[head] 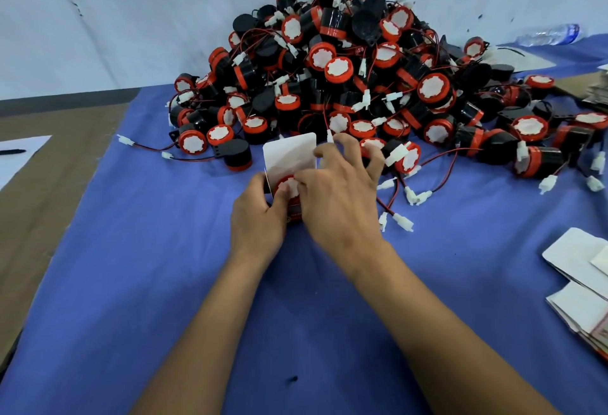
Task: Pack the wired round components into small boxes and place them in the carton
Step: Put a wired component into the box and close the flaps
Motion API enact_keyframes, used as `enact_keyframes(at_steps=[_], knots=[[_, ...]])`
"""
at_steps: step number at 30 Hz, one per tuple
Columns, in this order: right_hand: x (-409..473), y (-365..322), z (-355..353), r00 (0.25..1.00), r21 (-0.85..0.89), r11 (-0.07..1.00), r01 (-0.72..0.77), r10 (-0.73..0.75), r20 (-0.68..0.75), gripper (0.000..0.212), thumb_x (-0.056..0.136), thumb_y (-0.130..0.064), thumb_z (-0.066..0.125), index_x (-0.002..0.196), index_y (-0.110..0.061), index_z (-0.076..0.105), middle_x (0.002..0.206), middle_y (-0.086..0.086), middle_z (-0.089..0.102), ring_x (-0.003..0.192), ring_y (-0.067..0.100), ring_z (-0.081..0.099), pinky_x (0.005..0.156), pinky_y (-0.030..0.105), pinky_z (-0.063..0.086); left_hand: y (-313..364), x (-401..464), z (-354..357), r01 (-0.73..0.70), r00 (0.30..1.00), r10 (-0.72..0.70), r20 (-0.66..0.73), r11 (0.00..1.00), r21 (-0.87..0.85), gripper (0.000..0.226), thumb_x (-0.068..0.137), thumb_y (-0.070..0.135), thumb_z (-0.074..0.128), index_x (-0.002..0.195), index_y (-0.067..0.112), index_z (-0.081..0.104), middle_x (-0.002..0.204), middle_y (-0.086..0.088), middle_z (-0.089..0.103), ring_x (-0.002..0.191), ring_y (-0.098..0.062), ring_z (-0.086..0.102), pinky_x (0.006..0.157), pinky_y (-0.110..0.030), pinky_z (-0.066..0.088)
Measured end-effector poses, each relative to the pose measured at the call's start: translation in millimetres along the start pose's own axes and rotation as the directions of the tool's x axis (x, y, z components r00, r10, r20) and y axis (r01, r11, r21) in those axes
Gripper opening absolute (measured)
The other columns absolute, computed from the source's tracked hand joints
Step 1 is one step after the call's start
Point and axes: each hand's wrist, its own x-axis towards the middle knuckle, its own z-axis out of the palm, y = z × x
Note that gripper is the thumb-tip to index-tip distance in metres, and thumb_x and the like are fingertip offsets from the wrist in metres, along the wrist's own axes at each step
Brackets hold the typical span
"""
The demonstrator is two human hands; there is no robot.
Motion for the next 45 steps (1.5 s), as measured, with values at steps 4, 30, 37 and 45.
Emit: enact_keyframes(at_steps=[4, 30, 37, 45], knots=[[5, 22, -10, 0.954, 0.001, 0.981, -0.192, 0.187, -0.236, 0.031, 0.091, -0.045, 0.061, 0.119, -0.032, 0.069, 0.134, 0.002, 0.056, 0.134, 0.03, 0.043, 0.111, 0.051, 0.027, 0, 5, -1, 0.049, 0.999, -0.05, -0.018, 0.998, -0.05, 0.015, 0.101, 0.036, 0.066, 0.107, 0.023, 0.067, 0.095, 0.012, 0.072, 0.088, -0.005, 0.064, 0.071, -0.029, 0.051], [31, -35, -17, 0.958, -0.16, 0.985, 0.069, -0.02, 0.286, 0.036, 0.091, -0.002, 0.055, 0.067, -0.018, 0.034, 0.068, -0.001, 0.034, 0.064, 0.02, 0.037, 0.048, 0.029, 0.017, 5, 0, 0, 0.068, 0.996, -0.073, -0.046, 0.992, -0.108, 0.043, 0.102, 0.019, 0.055, 0.063, 0.026, 0.039, 0.055, 0.012, 0.051, 0.054, -0.006, 0.04, 0.054, -0.029, 0.03], [61, -21, -33, 0.921, 0.107, 0.984, 0.145, -0.174, 0.349, 0.014, 0.09, -0.01, 0.064, 0.081, -0.012, 0.054, 0.076, 0.003, 0.052, 0.079, 0.028, 0.053, 0.06, 0.031, 0.043, 6, 6, -2, 0.108, 0.992, -0.11, -0.055, 0.993, -0.045, 0.026, 0.099, 0.015, 0.058, 0.075, 0.027, 0.055, 0.07, 0.01, 0.06, 0.062, -0.003, 0.052, 0.05, -0.015, 0.034], [18, 25, -34, 0.894, 0.564, 0.696, -0.445, 0.385, 0.23, 0.05, 0.083, -0.067, 0.07, 0.094, -0.018, 0.066, 0.079, -0.003, 0.066, 0.07, 0.017, 0.061, 0.06, 0.032, 0.048, 9, 8, -5, 0.159, 0.985, -0.163, -0.059, 0.985, -0.064, 0.017, 0.098, 0.021, 0.063, 0.114, 0.02, 0.069, 0.103, 0.005, 0.073, 0.094, -0.015, 0.067, 0.071, -0.026, 0.053]])
